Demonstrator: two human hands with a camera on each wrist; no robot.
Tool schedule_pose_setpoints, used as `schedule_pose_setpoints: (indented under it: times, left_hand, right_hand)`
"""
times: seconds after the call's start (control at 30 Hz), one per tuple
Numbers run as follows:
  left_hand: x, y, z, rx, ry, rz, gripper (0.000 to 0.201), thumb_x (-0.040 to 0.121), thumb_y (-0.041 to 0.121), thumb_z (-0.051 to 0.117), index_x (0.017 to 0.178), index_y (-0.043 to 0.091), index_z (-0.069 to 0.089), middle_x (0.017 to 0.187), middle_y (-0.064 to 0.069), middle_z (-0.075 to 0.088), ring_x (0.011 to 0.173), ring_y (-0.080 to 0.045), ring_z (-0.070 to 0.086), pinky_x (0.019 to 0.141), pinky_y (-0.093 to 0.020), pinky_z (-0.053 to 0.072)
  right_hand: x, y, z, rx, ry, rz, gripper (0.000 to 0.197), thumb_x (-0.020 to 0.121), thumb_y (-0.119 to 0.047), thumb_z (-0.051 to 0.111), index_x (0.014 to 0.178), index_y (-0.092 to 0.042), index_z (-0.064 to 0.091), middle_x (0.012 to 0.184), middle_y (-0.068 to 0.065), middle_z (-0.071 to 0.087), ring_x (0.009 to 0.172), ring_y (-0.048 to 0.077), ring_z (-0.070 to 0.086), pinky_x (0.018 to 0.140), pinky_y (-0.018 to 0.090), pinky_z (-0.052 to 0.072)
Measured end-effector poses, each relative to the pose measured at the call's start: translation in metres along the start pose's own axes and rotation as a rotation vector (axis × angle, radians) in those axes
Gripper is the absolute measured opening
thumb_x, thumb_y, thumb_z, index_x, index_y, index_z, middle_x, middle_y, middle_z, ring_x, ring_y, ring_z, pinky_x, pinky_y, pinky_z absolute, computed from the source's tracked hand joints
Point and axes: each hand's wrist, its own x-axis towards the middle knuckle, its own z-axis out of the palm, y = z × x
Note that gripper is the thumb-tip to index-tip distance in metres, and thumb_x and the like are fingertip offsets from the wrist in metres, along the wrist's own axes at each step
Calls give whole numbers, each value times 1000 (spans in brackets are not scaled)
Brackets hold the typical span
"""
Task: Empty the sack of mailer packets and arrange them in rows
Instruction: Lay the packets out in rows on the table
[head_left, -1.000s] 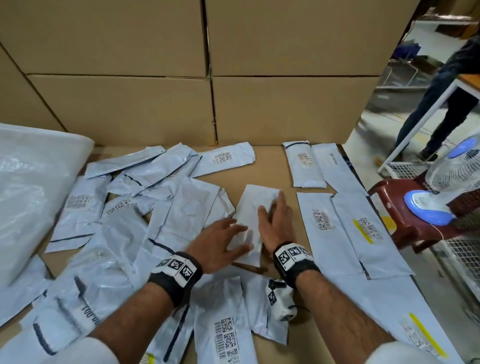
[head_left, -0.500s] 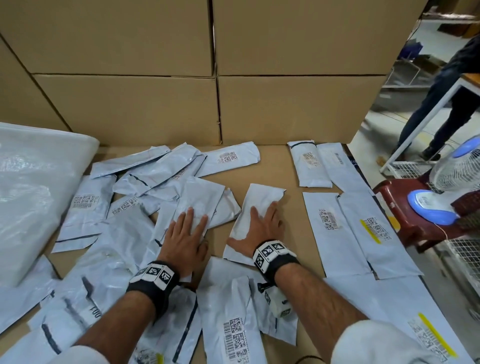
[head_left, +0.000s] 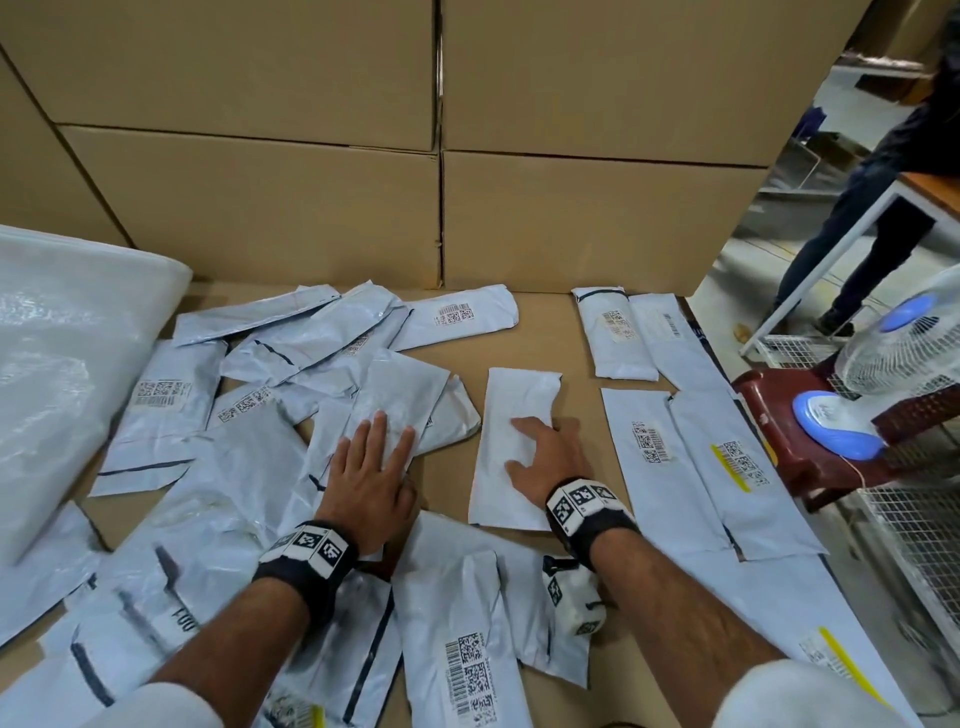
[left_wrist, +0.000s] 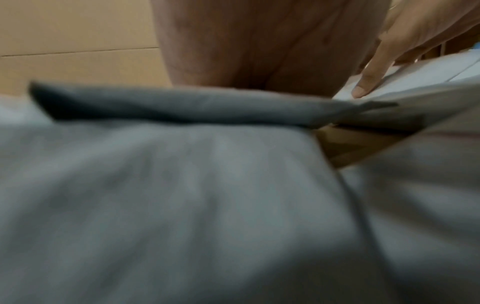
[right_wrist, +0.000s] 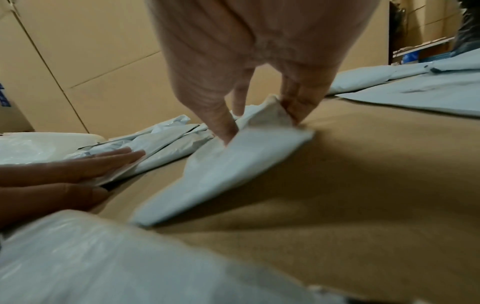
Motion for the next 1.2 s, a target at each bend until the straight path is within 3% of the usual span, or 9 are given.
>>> schedule_pose_setpoints:
  times: [0.17, 0.27, 0.33, 0.43, 0.57, 0.67, 0.9, 1.1, 1.2]
  left_hand:
    - [0, 5, -5, -21, -10, -15, 73, 87, 47, 29, 153, 19, 31, 159, -24, 20, 144, -45, 25, 114, -59, 26]
    - [5, 19, -14, -94, 23, -28, 73, 89, 52, 23, 154, 19, 29, 159, -24, 20, 145, -43, 23, 117, -55, 23]
    - [11, 32, -22, -150, 29, -17, 75, 90, 56, 20, 155, 19, 26, 159, -23, 22, 143, -41, 27, 116, -51, 26]
    - [22, 50, -31, -213, 4, 9, 76, 86, 55, 25, 152, 17, 29, 149, -15, 39, 130, -38, 43, 104, -47, 39]
    - [34, 62, -27, -238, -46, -18, 65, 95, 41, 49, 152, 18, 28, 149, -8, 41, 131, -32, 41, 104, -45, 39]
    - [39, 69, -25, -194, -68, 11, 63, 94, 39, 49, 151, 22, 29, 155, -3, 34, 138, -29, 34, 109, -44, 32]
    - [60, 91, -21, -101, -149, 114, 66, 94, 38, 48, 155, 26, 24, 163, 1, 18, 146, -31, 22, 117, -44, 20]
    - [65, 101, -21, -45, -107, 91, 62, 93, 36, 46, 152, 32, 27, 164, -15, 10, 148, -36, 16, 119, -50, 20]
    - [59, 87, -24, -61, -12, 32, 64, 87, 46, 39, 146, 21, 40, 157, -29, 22, 139, -48, 32, 112, -58, 30]
  right_hand:
    - [-4, -7, -14, -99, 287, -188, 86, 69, 5, 64, 145, -29, 41, 134, 2, 47, 117, 28, 51, 85, 41, 53]
    - [-6, -12, -17, -267, 335, -389, 73, 73, 8, 66, 139, -20, 51, 126, 6, 61, 107, 32, 55, 74, 39, 51]
    - [-10, -11, -10, -292, 200, -458, 58, 78, 0, 67, 133, -18, 59, 134, 6, 59, 113, 33, 53, 84, 41, 51]
    - [-19, 0, 5, -255, -79, -326, 56, 81, -35, 74, 134, -25, 60, 152, -1, 42, 137, 26, 39, 110, 40, 41]
    - [-19, 13, 11, -331, 162, -249, 69, 71, -50, 66, 137, -31, 56, 148, 9, 39, 137, 35, 34, 112, 48, 32]
    - [-15, 26, 10, -398, 89, -187, 80, 73, -54, 57, 149, -39, 37, 156, 16, 25, 145, 39, 20, 117, 54, 21]
    - [-28, 41, 9, -408, 113, -77, 81, 83, -67, 55, 152, -34, 30, 140, 12, 35, 128, 34, 39, 100, 44, 43]
    - [-24, 52, 14, -490, 105, -275, 80, 90, -58, 43, 160, -28, 18, 165, 23, 9, 149, 41, 19, 119, 54, 22]
    - [-24, 60, 15, -426, 92, -216, 74, 91, -52, 26, 160, -29, 18, 166, 22, 7, 151, 39, 17, 119, 53, 22]
